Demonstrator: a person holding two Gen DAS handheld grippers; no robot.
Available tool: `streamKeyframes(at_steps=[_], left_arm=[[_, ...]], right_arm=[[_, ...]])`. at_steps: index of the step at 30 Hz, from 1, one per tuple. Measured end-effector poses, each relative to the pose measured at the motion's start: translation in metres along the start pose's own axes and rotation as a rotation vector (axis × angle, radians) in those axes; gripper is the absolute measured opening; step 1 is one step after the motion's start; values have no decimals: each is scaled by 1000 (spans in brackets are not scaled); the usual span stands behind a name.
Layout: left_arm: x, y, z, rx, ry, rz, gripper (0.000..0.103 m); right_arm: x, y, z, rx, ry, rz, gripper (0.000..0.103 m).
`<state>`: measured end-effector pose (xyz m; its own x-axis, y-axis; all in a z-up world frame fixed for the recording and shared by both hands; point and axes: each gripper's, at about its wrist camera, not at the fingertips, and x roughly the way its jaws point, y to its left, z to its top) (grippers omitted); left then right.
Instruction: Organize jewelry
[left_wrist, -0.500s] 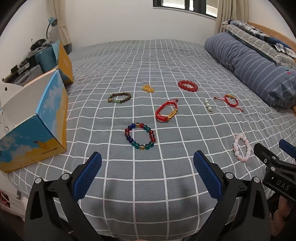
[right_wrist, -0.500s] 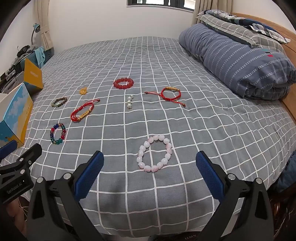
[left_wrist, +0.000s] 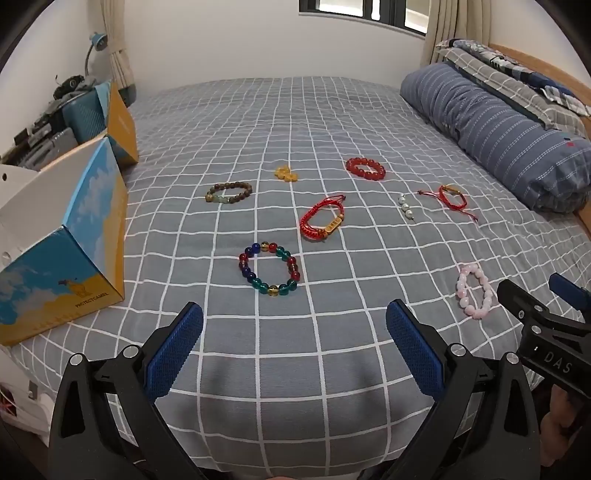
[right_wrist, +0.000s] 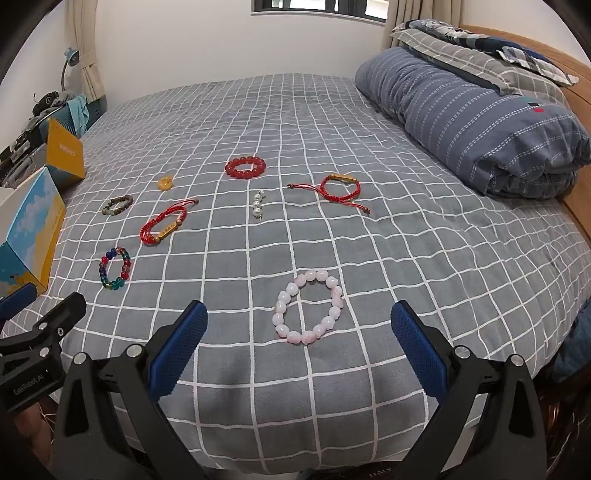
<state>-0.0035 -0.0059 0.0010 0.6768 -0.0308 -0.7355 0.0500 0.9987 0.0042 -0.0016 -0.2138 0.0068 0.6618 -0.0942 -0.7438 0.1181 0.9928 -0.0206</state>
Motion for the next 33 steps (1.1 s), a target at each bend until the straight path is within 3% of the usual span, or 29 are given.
streamKeyframes(at_steps=[33], left_arm=[[3, 6, 2, -8, 9, 6, 97]], right_arm=[[0, -1, 1, 4, 2, 0, 96]])
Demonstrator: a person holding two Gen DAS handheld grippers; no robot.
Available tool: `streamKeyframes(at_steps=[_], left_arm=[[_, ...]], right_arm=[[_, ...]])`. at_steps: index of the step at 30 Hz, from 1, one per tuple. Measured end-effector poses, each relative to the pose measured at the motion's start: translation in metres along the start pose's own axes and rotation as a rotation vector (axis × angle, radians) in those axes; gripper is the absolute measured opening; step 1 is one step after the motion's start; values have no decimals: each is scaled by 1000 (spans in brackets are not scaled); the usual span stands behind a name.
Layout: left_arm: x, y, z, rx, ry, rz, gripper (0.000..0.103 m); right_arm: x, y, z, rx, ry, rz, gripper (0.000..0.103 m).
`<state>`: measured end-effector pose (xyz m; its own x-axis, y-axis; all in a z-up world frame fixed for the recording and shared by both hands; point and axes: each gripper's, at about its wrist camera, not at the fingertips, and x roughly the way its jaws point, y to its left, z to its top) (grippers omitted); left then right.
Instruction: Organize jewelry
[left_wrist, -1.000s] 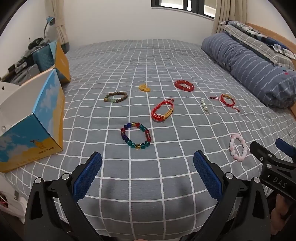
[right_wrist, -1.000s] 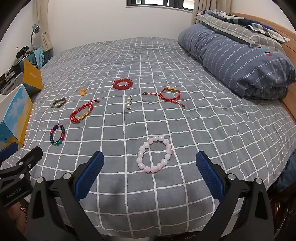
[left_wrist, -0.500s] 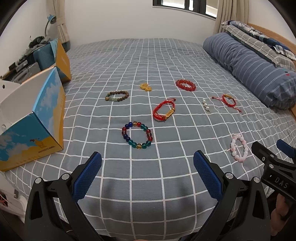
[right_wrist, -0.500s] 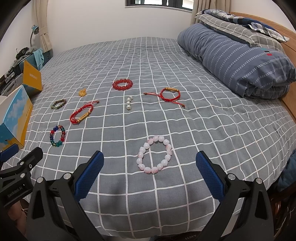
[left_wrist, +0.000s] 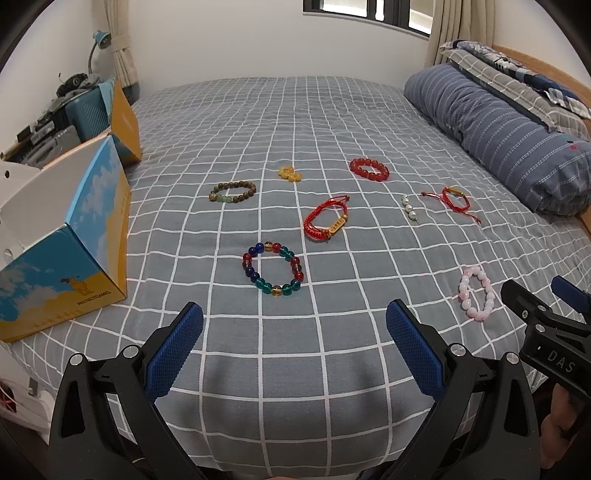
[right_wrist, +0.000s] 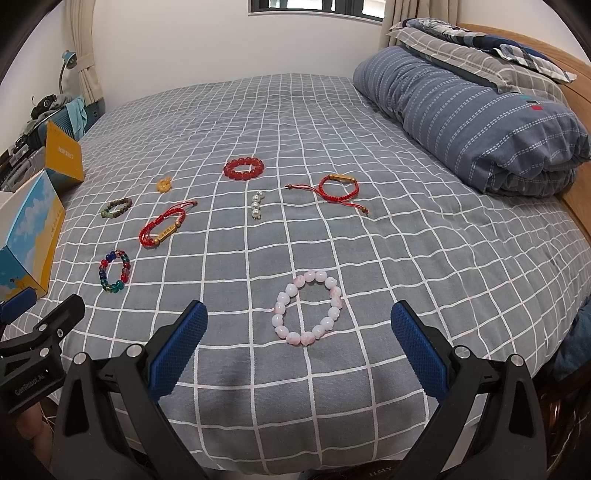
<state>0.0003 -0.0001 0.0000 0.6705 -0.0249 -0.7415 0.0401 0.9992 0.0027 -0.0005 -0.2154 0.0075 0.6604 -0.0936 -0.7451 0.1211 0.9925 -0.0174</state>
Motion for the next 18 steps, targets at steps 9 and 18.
streamKeyframes(at_steps=[9, 18], left_arm=[[0, 1, -1, -3, 1, 3, 97], [0, 2, -2, -2, 6, 5, 97]], right_arm=[[0, -1, -1, 1, 0, -2, 96], [0, 0, 0, -1, 1, -1, 96]])
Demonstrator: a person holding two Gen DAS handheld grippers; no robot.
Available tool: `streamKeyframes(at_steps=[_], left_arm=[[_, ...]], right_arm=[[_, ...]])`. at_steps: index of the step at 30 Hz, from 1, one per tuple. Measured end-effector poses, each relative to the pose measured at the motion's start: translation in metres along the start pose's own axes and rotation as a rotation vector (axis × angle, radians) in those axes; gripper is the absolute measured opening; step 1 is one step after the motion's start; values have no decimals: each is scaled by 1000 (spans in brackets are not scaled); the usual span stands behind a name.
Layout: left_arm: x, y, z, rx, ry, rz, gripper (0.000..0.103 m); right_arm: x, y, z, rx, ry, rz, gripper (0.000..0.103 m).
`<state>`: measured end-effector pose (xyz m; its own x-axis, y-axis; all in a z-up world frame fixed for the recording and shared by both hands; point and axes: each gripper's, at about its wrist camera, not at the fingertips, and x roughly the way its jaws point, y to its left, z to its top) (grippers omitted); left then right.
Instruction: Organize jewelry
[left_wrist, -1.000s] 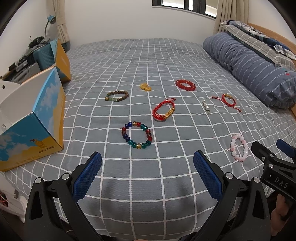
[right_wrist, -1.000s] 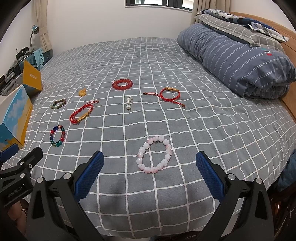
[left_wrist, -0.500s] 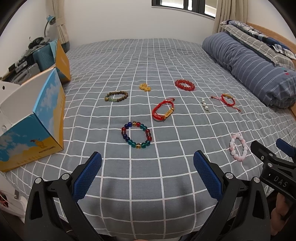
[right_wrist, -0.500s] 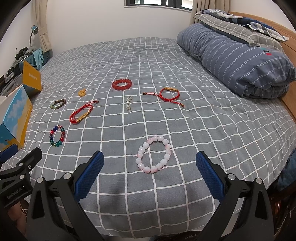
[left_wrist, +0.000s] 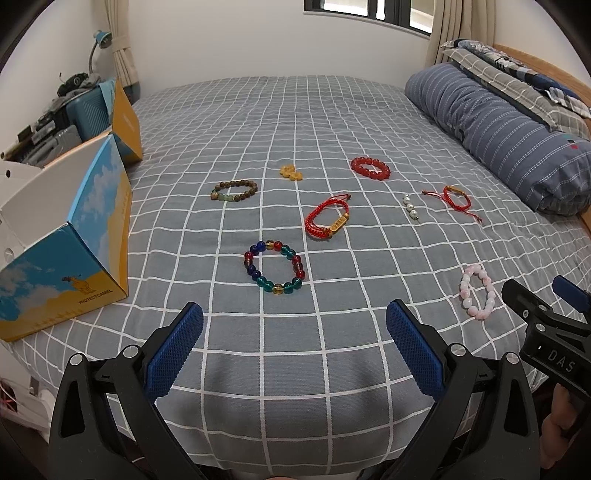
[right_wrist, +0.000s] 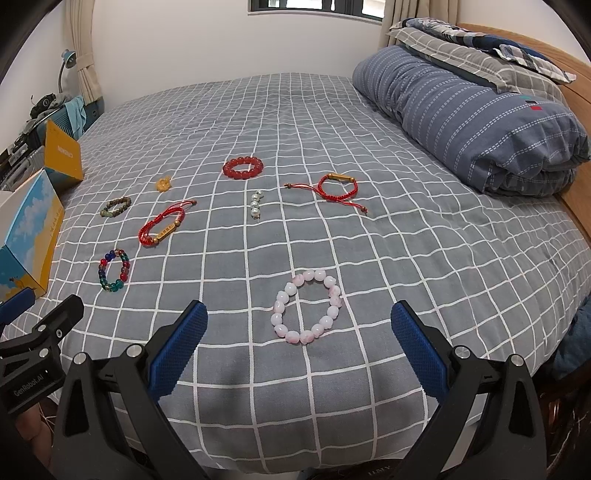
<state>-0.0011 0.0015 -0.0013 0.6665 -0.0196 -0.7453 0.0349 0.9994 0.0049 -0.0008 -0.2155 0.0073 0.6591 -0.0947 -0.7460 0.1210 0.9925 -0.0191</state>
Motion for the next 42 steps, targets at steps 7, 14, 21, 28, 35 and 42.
streamKeyframes(at_steps=[7, 14, 21, 28, 35, 42], left_arm=[[0, 1, 1, 1, 1, 9, 97], [1, 2, 1, 1, 2, 8, 97], [2, 3, 1, 3, 4, 10, 97], [3, -1, 2, 4, 4, 11, 97], [3, -1, 4, 6, 2, 11, 97], [-6, 3, 21, 12, -20, 45, 97]], right_arm=[[0, 0, 0, 0, 3, -2, 96], [1, 1, 0, -2, 4, -1, 96], [2, 3, 1, -3, 7, -2, 96], [2, 3, 1, -2, 6, -2, 96], [2, 3, 2, -3, 3, -2, 96], [-6, 12, 21, -16, -21, -4, 96]])
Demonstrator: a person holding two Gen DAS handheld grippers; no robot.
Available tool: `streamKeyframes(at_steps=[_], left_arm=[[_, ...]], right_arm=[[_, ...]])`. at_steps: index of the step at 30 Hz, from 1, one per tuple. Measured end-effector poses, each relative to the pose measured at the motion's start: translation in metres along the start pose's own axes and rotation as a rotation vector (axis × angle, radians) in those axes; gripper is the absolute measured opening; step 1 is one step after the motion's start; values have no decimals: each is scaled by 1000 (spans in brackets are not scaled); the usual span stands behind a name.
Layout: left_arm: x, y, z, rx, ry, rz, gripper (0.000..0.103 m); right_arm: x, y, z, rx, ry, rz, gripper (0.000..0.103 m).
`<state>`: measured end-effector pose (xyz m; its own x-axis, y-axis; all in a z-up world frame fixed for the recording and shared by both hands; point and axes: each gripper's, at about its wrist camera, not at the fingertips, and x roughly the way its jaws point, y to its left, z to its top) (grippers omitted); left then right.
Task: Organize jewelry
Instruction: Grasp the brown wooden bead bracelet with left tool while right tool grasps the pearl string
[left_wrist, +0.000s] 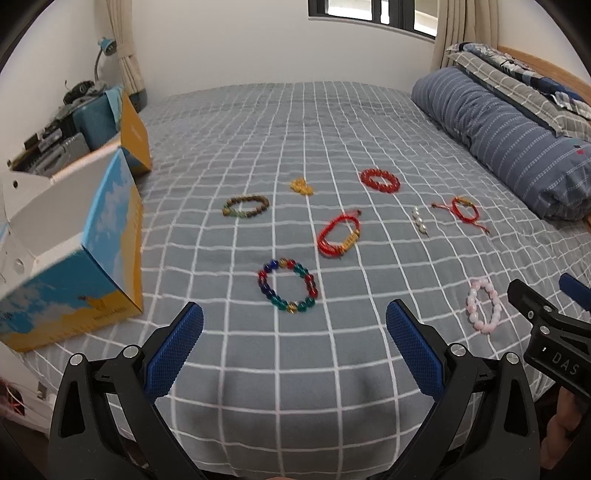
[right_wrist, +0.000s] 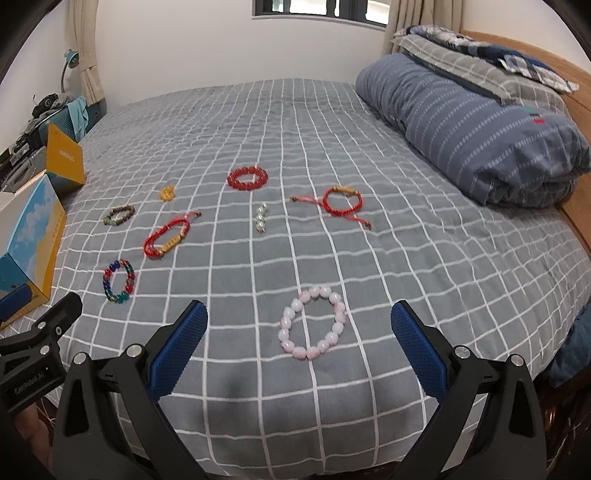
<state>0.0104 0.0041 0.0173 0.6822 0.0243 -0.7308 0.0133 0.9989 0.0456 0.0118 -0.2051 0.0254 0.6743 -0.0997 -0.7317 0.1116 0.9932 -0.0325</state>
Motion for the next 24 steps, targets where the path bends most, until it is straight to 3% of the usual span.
streamKeyframes(at_steps=[8, 13, 19, 24], left_arm=[[-1, 19, 45, 2, -27, 13, 97], [21, 42, 81, -34, -11, 5, 97], [74, 67, 117, -80, 43, -18, 97], [133, 70, 129, -73, 115, -14, 97]], right_arm=[[0, 23, 52, -26, -18, 3, 96], [23, 39, 91, -59, 0, 7, 96], [79, 55, 120, -99, 56, 14, 96], [132, 56, 120, -97, 121, 36, 96]])
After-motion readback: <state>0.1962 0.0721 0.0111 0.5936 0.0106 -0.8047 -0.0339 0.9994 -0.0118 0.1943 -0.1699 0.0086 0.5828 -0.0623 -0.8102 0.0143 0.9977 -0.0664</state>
